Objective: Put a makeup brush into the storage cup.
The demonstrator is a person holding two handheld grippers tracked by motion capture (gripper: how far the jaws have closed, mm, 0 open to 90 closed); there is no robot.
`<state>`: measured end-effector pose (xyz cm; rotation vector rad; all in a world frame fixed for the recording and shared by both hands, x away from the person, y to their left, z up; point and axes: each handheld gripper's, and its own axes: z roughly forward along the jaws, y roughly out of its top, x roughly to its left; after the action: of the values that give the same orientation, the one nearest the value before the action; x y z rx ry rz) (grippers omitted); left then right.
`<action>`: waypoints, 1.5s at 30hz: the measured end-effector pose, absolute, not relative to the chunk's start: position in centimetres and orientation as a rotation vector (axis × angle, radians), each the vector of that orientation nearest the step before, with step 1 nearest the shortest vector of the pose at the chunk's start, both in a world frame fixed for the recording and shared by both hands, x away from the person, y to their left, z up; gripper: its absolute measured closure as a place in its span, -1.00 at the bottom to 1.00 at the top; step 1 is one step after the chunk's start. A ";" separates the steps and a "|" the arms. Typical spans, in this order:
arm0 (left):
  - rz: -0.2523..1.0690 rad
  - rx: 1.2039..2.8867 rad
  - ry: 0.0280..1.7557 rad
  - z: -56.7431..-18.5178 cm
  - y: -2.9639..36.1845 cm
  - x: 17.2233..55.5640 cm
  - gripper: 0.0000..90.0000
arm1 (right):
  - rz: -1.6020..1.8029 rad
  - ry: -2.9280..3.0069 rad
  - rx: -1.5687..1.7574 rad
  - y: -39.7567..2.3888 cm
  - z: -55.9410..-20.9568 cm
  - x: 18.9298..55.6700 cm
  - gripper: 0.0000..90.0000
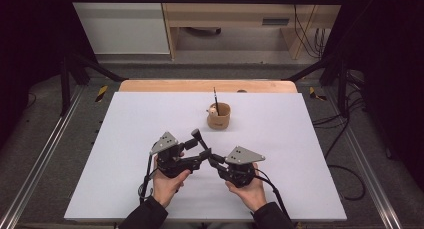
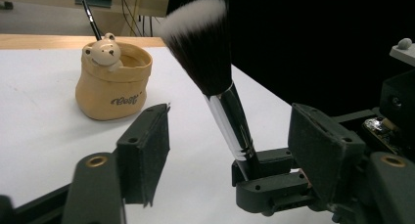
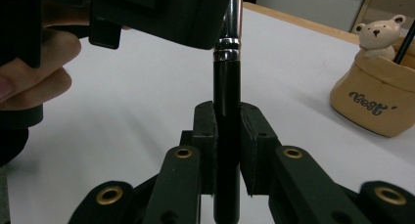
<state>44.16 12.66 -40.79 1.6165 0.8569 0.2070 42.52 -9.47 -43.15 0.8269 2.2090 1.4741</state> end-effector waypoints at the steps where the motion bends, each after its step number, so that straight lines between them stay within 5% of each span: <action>1: 0.205 1.616 0.856 -40.8 12.6 44.2 -0.26 | 1.478 2.206 0.828 -9.4 -43.2 42.5 0.76; 28: 0.163 1.560 0.893 -40.7 12.8 43.9 0.58 | 1.547 2.197 0.820 -8.8 -43.2 42.1 0.75; 45: 0.155 1.548 0.869 -40.6 12.7 43.5 0.69 | 1.552 2.195 0.812 -8.6 -43.3 42.1 0.74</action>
<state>43.54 12.68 -40.60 1.5481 0.8689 0.1549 42.11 -8.61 -43.32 0.8121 2.1949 1.5521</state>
